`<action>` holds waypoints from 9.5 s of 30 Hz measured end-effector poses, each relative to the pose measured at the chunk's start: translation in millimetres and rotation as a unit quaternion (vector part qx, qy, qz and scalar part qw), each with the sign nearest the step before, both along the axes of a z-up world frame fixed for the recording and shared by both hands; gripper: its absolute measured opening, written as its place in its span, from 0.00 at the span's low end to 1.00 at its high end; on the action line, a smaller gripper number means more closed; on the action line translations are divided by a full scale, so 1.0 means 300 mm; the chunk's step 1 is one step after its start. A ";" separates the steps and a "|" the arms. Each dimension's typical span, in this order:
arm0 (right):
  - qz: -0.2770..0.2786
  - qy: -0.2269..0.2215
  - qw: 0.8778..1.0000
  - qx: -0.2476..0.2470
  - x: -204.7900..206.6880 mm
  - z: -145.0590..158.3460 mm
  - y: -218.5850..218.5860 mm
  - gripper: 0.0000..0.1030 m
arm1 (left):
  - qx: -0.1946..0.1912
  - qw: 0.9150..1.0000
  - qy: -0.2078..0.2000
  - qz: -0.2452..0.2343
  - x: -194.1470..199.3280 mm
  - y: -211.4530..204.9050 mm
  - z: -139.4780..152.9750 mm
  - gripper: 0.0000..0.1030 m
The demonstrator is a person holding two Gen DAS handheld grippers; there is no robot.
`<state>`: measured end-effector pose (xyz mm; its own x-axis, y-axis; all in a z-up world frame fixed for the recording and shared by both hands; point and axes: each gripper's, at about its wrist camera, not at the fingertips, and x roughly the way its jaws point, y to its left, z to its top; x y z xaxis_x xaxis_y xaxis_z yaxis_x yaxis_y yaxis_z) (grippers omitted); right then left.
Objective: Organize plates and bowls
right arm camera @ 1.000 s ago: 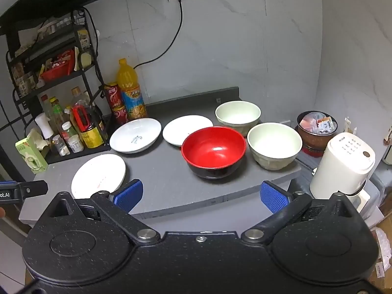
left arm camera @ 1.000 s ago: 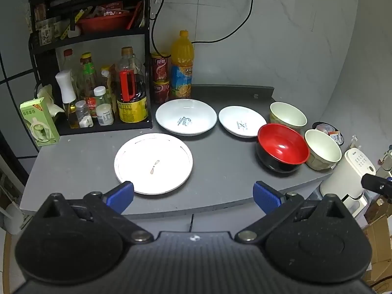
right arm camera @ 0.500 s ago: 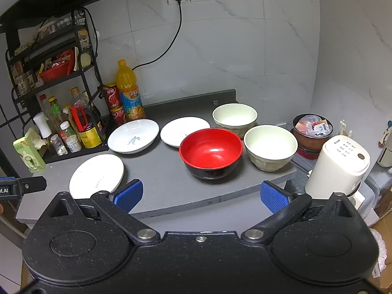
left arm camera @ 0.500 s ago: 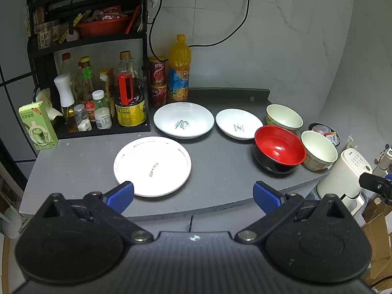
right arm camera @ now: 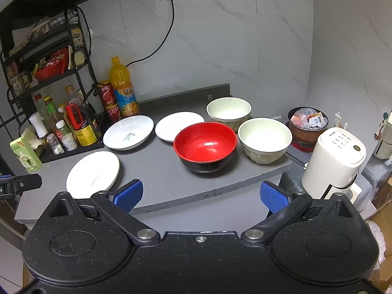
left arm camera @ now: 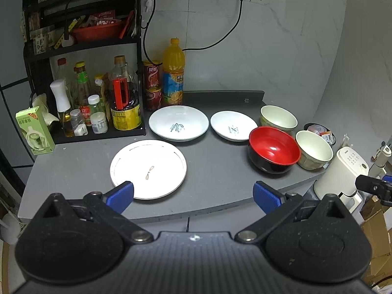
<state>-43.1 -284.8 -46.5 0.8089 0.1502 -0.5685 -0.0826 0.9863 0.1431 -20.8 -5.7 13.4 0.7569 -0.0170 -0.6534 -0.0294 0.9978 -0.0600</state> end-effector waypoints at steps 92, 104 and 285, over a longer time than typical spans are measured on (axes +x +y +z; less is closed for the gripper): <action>-0.133 0.074 0.987 0.056 0.672 -0.121 -0.300 1.00 | -0.044 0.994 0.042 -0.090 0.873 -0.331 -0.073 0.99; -0.208 0.103 0.970 0.067 0.781 -0.183 -0.387 0.99 | -0.047 0.982 0.087 -0.163 1.138 -0.467 -0.157 0.97; -0.045 0.176 0.975 0.127 1.231 -0.343 -0.387 0.77 | -0.112 0.963 0.231 -0.079 1.456 -0.563 -0.420 0.71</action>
<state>326.1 -400.9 -149.5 0.5870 0.2603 -0.7666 0.1000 0.9163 0.3877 416.1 -174.7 -112.5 0.3626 -0.2873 -0.8865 0.0468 0.9557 -0.2906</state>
